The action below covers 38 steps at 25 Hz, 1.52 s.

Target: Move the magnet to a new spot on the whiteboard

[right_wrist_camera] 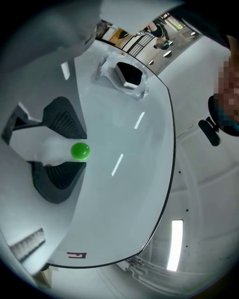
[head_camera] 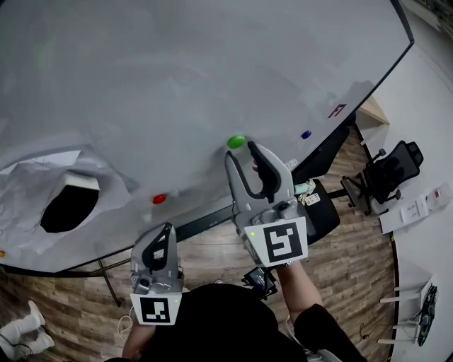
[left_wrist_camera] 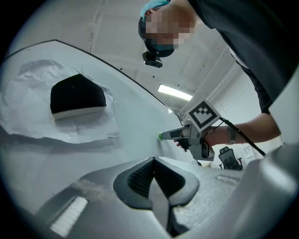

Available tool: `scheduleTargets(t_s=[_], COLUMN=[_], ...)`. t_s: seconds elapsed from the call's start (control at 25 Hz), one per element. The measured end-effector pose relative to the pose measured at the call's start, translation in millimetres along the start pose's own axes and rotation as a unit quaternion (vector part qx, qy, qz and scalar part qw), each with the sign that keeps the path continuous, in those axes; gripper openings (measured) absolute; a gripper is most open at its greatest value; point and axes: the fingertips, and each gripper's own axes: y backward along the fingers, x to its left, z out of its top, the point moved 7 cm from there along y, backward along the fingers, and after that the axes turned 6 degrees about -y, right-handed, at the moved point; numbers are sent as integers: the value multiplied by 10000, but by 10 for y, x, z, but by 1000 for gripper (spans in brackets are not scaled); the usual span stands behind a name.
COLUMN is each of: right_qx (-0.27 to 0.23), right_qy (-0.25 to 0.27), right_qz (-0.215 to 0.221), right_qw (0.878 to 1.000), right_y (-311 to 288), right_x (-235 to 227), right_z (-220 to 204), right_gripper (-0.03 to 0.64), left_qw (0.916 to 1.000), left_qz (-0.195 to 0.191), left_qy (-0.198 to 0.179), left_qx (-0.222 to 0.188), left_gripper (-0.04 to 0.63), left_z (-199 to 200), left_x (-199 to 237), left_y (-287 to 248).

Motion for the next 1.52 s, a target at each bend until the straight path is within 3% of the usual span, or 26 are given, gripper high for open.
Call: scheduleTargets(t_s=[0.32, 0.88, 1.52], right_qx=[213, 156, 72], right_qy=[86, -37, -32], right_qz=[76, 89, 109], right_qw=[9997, 9998, 9999], right_y=[-101, -123, 78], right_x=[-17, -48, -15], right_z=[0, 21, 120], right_gripper=[170, 126, 126], left_qw=[9999, 9999, 9999], left_qz=[-92, -71, -154], left_qy=[89, 83, 76], left_qx=[-45, -11, 12], left_gripper=[2, 2, 2], left_z=[-29, -52, -4], left_x=[11, 30, -78], left_y=[31, 79, 157])
